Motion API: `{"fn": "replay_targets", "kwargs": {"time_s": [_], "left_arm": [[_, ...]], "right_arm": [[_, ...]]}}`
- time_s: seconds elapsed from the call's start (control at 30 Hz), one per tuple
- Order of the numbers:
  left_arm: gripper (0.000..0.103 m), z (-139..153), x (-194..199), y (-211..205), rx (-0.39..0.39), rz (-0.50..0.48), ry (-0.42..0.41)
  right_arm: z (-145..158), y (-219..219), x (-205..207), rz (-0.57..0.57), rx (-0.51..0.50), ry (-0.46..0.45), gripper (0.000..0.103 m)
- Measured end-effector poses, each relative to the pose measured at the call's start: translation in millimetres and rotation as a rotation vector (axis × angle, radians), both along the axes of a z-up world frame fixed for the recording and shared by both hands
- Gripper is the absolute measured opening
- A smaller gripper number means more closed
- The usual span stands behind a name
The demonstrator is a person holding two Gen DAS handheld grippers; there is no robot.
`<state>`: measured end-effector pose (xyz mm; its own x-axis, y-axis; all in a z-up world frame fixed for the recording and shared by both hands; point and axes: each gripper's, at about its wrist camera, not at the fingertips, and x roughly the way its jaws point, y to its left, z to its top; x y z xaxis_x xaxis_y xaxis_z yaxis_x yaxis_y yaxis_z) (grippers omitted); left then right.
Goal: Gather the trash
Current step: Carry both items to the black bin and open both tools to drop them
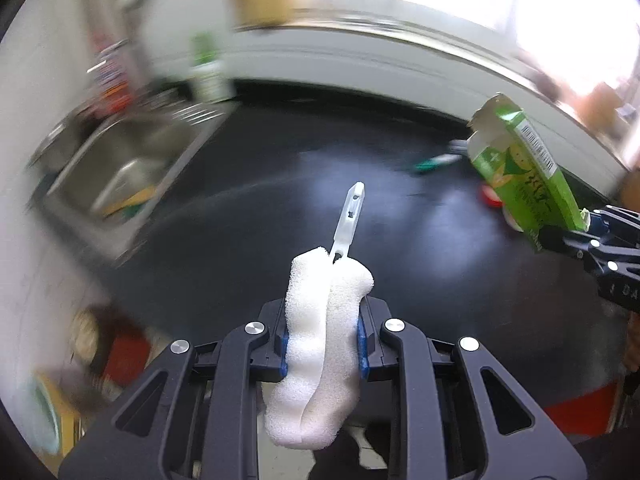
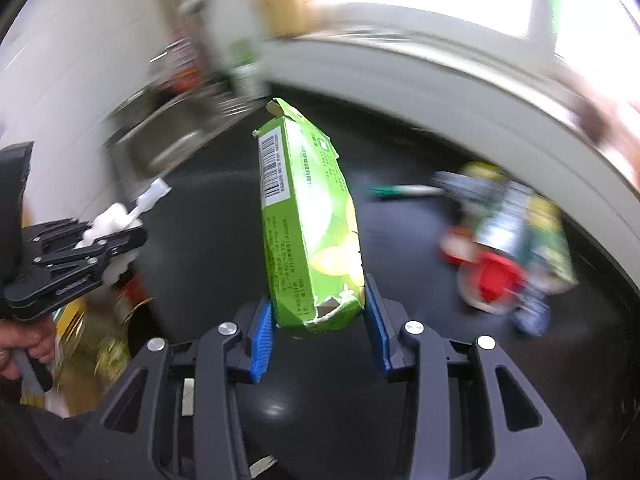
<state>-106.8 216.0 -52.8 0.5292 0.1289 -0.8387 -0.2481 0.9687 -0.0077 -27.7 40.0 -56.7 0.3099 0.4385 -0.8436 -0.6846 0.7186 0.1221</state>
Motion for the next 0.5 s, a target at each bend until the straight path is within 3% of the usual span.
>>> {"fn": "replay_targets", "kwargs": {"time_s": [0.1, 0.27, 0.33, 0.5], "left_arm": [[0.023, -15.8, -53.8, 53.4, 0.000, 0.164, 0.018], [0.023, -69.3, -153.9, 130.4, -0.094, 0.423, 0.092], [0.023, -96.5, -187.8, 151.9, -0.143, 0.502, 0.112], [0.023, -154.3, -238.3, 190.8, -0.205, 0.613, 0.127]], "right_arm": [[-20.7, 79.0, -32.7, 0.192, 0.019, 0.086, 0.040], [-74.0, 201.7, -104.1, 0.481, -0.033, 0.247, 0.041], [-98.2, 240.8, -129.0, 0.546, -0.081, 0.287, 0.041], [-155.1, 307.7, -163.0, 0.575, -0.180, 0.393, 0.041]]}}
